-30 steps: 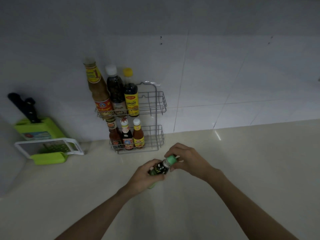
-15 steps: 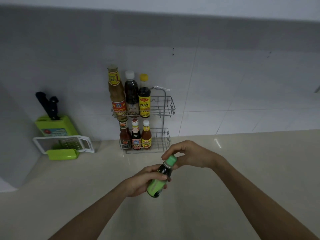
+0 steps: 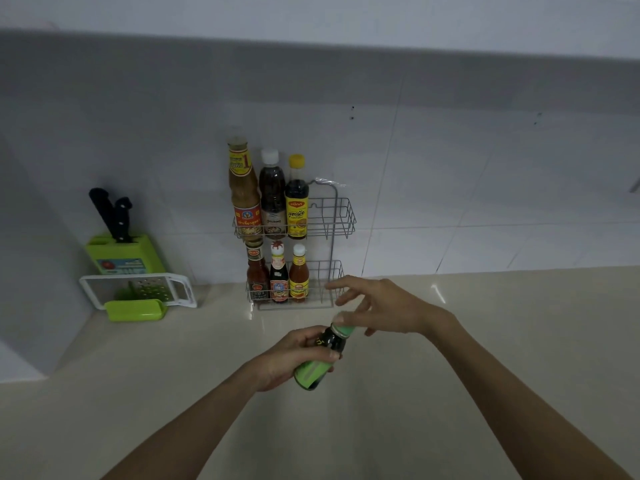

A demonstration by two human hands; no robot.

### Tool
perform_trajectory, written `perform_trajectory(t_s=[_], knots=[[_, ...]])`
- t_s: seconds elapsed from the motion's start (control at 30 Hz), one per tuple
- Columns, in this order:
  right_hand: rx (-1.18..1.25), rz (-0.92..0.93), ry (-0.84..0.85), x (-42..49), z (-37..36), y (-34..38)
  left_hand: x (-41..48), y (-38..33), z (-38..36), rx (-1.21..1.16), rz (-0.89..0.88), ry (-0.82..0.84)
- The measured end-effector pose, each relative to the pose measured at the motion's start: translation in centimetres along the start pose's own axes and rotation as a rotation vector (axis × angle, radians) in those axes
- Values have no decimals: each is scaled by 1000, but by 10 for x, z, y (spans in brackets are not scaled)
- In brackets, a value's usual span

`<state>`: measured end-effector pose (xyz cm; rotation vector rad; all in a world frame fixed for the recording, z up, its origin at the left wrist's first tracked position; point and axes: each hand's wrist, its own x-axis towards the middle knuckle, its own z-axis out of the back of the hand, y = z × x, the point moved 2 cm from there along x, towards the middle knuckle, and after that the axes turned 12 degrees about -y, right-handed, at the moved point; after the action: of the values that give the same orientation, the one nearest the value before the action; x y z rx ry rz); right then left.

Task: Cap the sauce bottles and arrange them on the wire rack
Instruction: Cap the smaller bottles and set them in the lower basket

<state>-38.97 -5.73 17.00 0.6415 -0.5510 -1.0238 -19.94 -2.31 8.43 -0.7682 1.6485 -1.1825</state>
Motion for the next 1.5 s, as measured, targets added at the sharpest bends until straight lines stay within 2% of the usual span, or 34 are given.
perform_trajectory(t_s=[0.07,0.13,0.2,0.3,0.37,0.5,0.63,0.73,0.77,0.83,1.03,1.1,1.2,1.27,1.33,1.43,1.5], knots=[[29,7,-8,-1,-2,1,0,-2,1,7,-8,-9],[-132,3,-97,-2,-3,-1,-1,-3,0,37,-15,8],[-260,52,-114,-6,-5,0,0,-4,-2,2,-14,15],[-234,133,-53,-10,-7,0,0,-7,0,-54,-16,13],[-294,131,-123,-10,-15,-1,-1,-8,0,-25,-42,13],[-362,-4,-400,-8,-33,-11,-1,-7,-7,103,-137,-132],[-442,-126,-466,-3,-47,-20,2,-2,-7,252,-197,-315],[-230,-327,-488,3,-53,-24,2,-2,-7,363,-324,-452],[-174,-342,-479,7,-50,-23,2,-5,-7,362,-347,-474],[-155,-270,-413,18,-38,-18,3,-12,-3,321,-326,-468],[-89,-36,-183,48,7,7,4,-8,20,214,-164,-188],[3,-35,-194,52,5,11,7,-4,20,190,-179,-262],[173,-126,-209,45,-18,2,16,1,23,192,-206,-472],[218,-170,-209,38,-36,-13,23,4,23,241,-217,-536],[269,-215,-255,37,-45,-25,29,6,24,304,-202,-527],[294,-235,-309,47,-45,-41,45,8,30,392,-164,-430],[254,-263,-403,57,-44,-55,54,6,38,403,-142,-460]])
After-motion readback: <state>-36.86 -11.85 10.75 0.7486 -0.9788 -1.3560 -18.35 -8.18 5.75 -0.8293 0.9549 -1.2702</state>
